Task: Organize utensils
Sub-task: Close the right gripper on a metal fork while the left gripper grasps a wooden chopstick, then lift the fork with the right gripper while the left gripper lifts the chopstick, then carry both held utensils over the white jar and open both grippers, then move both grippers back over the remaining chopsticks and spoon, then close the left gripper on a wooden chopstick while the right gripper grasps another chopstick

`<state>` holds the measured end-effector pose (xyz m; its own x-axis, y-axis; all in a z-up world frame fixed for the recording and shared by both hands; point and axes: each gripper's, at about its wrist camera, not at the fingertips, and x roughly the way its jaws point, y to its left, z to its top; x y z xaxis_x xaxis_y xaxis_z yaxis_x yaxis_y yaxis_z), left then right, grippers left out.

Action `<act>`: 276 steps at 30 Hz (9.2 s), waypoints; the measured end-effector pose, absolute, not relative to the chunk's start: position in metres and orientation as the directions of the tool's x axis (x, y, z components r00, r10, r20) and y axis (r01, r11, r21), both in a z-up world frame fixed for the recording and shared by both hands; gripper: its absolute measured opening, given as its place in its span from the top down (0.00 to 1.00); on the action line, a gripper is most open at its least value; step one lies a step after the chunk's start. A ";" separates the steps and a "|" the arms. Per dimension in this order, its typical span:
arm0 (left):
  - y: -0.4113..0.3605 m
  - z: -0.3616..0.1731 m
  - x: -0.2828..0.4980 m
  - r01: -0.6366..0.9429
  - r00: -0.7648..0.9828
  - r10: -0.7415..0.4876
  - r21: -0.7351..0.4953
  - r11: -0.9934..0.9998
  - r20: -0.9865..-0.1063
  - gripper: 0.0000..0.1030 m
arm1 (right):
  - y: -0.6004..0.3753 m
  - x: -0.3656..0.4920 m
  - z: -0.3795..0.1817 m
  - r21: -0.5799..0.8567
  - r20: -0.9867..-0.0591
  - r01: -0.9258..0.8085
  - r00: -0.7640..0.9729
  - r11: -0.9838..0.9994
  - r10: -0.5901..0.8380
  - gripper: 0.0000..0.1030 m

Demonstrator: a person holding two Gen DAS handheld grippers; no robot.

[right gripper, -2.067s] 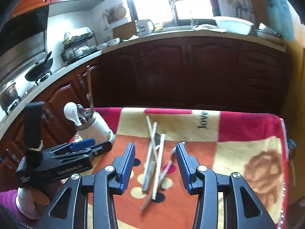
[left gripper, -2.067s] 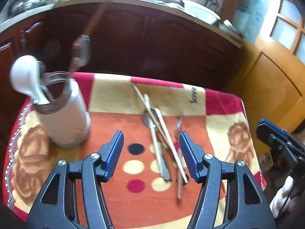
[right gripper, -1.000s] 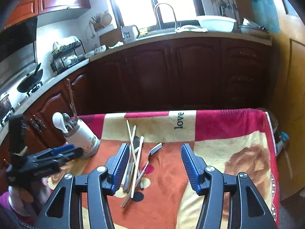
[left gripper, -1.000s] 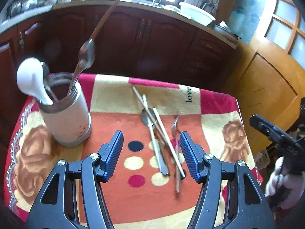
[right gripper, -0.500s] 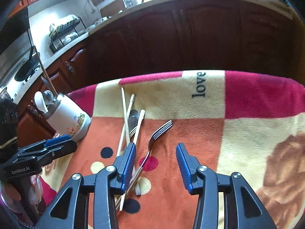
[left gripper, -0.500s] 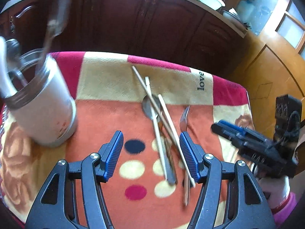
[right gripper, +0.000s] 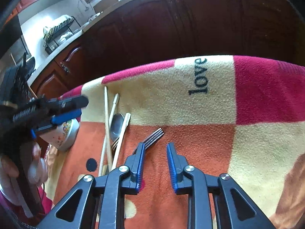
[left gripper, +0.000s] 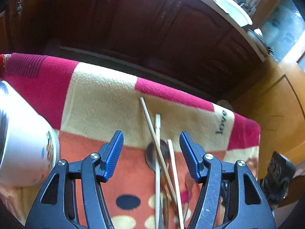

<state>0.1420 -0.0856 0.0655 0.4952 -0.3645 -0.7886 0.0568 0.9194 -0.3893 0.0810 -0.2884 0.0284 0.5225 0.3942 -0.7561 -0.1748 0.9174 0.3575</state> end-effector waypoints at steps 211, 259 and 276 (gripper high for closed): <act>-0.021 0.170 -0.012 0.092 0.727 -0.155 -0.129 0.987 -0.668 0.47 | -0.190 -0.016 0.155 0.136 -0.614 -0.343 0.707 0.929 0.351 0.60; -0.064 0.060 0.057 0.118 0.476 -0.322 -0.303 0.945 -0.818 0.47 | -0.230 0.088 0.021 0.170 -0.820 -0.208 0.512 0.963 0.255 0.96; -0.100 0.020 0.130 0.113 0.368 -0.389 -0.375 0.920 -0.844 0.87 | -0.271 0.091 0.018 0.313 -0.804 -0.148 0.485 0.938 0.345 0.84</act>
<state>0.1299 -0.0998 0.0199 0.3684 -0.3893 -0.8442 0.1128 0.9201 -0.3751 0.0907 -0.2711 0.0180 0.4852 0.3449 -0.8035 -0.1478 0.9381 0.3134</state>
